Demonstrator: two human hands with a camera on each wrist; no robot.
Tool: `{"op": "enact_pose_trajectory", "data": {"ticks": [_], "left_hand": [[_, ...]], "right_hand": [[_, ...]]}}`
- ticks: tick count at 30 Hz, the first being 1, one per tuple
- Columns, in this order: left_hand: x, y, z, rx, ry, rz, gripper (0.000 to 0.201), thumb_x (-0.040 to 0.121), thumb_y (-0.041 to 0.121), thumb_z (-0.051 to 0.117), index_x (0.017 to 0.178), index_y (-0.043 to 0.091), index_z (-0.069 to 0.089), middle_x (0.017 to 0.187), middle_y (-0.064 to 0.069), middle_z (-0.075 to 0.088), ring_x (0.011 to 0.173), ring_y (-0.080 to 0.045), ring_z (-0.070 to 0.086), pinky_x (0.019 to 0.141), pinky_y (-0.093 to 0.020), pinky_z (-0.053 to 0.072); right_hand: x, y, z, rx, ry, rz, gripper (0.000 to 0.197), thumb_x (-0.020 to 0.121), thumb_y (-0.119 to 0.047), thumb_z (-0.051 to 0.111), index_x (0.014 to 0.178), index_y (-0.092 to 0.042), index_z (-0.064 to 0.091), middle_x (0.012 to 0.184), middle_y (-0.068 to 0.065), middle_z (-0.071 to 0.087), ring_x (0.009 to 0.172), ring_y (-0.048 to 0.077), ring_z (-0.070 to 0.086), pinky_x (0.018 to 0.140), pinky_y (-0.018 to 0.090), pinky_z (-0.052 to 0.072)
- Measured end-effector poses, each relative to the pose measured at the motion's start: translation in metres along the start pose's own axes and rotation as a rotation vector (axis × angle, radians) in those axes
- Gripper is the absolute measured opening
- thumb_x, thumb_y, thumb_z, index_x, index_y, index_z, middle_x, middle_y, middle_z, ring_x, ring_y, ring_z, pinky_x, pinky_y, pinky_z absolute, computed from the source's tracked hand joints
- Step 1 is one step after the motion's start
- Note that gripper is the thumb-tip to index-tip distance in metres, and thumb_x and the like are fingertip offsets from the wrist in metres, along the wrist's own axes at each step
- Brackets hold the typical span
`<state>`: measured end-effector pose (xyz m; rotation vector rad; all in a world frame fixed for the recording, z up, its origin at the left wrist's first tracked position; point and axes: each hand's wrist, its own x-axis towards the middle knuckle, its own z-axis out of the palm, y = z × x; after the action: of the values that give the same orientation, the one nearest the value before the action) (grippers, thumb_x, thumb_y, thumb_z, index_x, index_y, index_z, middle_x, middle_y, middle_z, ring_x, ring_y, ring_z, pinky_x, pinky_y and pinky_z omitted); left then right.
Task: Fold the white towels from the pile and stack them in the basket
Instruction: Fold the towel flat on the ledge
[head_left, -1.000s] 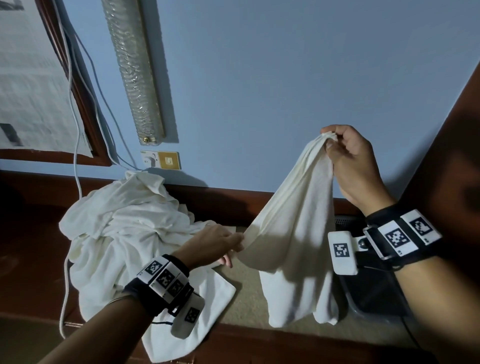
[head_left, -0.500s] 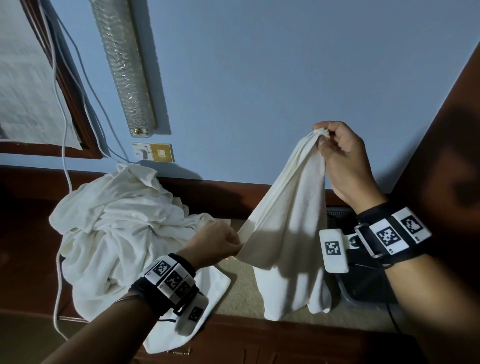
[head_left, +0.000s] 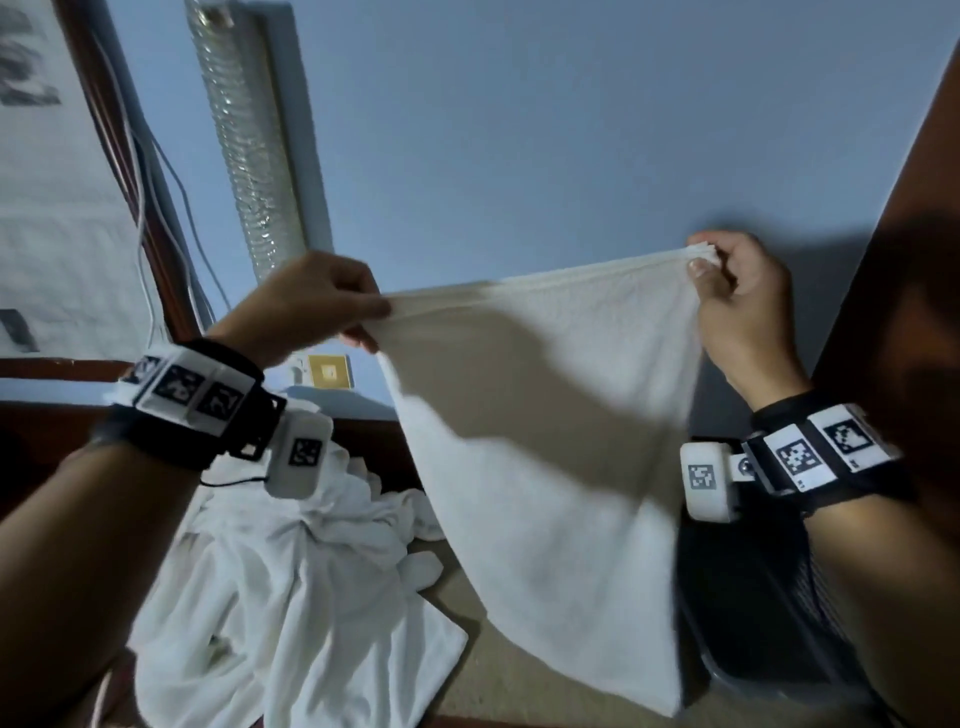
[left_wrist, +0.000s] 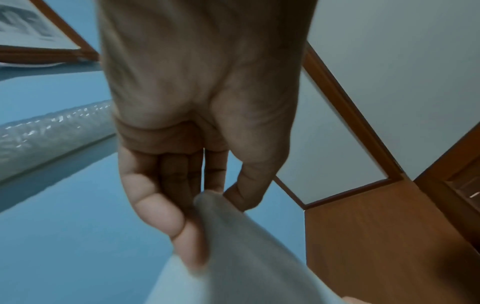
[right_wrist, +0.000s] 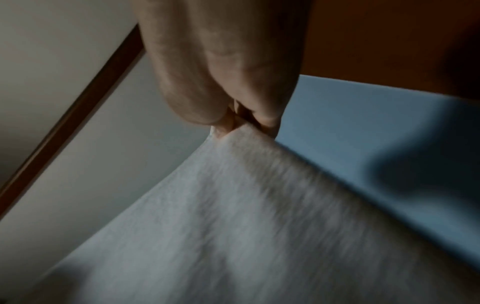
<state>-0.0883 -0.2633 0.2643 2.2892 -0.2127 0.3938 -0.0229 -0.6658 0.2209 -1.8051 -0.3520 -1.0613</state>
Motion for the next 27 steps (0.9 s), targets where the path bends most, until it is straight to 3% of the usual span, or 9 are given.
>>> {"op": "enact_pose_trajectory", "data": {"ticks": [3,6,9,12,14,17,21,24,27], "left_hand": [[0.014,0.017,-0.021,0.142,-0.064,0.038,0.018,0.094,0.013,0.073,0.088,-0.002,0.068,0.072,-0.01,0.077,0.069,-0.017,0.076,0.06,-0.016,0.056],[0.024,0.018,-0.026,0.303,-0.123,0.004,0.016,0.094,0.012,0.072,0.091,-0.001,0.064,0.072,-0.008,0.078,0.07,-0.016,0.077,0.076,-0.034,0.062],[0.025,0.019,-0.026,0.239,-0.132,-0.03,0.021,0.092,0.003,0.072,0.102,-0.003,0.054,0.075,-0.014,0.077,0.067,-0.023,0.077,0.069,-0.039,0.061],[0.019,0.018,-0.024,0.285,-0.062,0.153,0.014,0.092,0.001,0.07,0.095,0.008,0.058,0.079,0.005,0.074,0.064,-0.022,0.074,0.075,-0.047,0.062],[0.011,0.02,-0.022,0.314,-0.096,0.264,0.011,0.096,0.004,0.067,0.092,0.014,0.066,0.079,0.017,0.072,0.065,-0.019,0.074,0.078,-0.046,0.062],[0.002,0.022,-0.019,0.334,-0.128,0.304,0.018,0.101,0.009,0.064,0.1,0.021,0.076,0.071,0.018,0.072,0.061,-0.019,0.073,0.07,-0.036,0.057],[-0.008,0.029,-0.01,0.524,-0.145,0.299,0.025,0.098,0.023,0.058,0.084,0.023,0.079,0.057,0.006,0.068,0.054,-0.01,0.067,0.069,-0.038,0.06],[-0.017,0.032,-0.011,0.504,-0.166,0.219,0.039,0.09,0.035,0.045,0.086,0.015,0.078,0.063,0.003,0.071,0.065,-0.014,0.069,0.073,-0.04,0.06],[-0.027,0.029,-0.008,0.422,-0.075,0.229,0.024,0.099,0.03,0.058,0.09,0.018,0.077,0.074,0.015,0.074,0.075,-0.001,0.069,0.068,-0.024,0.055]], "right_hand": [[0.019,-0.002,-0.005,-0.154,-0.12,-0.027,0.025,0.096,-0.026,0.061,0.12,-0.023,0.071,0.106,-0.005,0.073,0.099,0.013,0.068,0.094,0.034,0.053],[0.026,-0.007,-0.006,-0.244,-0.189,-0.024,0.017,0.097,-0.022,0.065,0.111,-0.024,0.073,0.099,-0.004,0.075,0.098,0.016,0.07,0.091,0.033,0.053],[0.025,-0.009,-0.004,-0.231,-0.186,-0.005,0.014,0.097,-0.021,0.065,0.109,-0.025,0.07,0.099,-0.001,0.075,0.097,0.021,0.069,0.092,0.037,0.053],[0.024,-0.005,-0.002,-0.187,-0.218,0.032,0.012,0.099,-0.022,0.061,0.11,-0.025,0.063,0.097,-0.003,0.068,0.091,0.019,0.062,0.087,0.038,0.049],[0.025,0.001,-0.005,-0.112,-0.239,0.074,0.011,0.095,-0.031,0.058,0.106,-0.032,0.059,0.091,-0.009,0.063,0.085,0.015,0.058,0.083,0.039,0.047],[0.025,0.01,-0.014,-0.023,-0.242,0.096,0.01,0.092,-0.034,0.059,0.1,-0.04,0.061,0.094,-0.012,0.066,0.085,0.009,0.06,0.082,0.034,0.046],[0.025,0.011,-0.022,0.028,-0.235,0.074,0.023,0.098,-0.018,0.061,0.117,-0.024,0.07,0.101,-0.009,0.071,0.086,-0.005,0.063,0.083,0.024,0.047],[0.022,0.017,-0.023,0.005,-0.225,0.073,0.025,0.091,-0.033,0.06,0.11,-0.022,0.073,0.093,-0.009,0.071,0.083,0.001,0.062,0.084,0.03,0.047],[0.014,0.024,-0.027,-0.056,-0.225,0.078,0.026,0.088,-0.044,0.056,0.103,-0.026,0.067,0.085,-0.01,0.066,0.082,0.01,0.058,0.083,0.04,0.051]]}}
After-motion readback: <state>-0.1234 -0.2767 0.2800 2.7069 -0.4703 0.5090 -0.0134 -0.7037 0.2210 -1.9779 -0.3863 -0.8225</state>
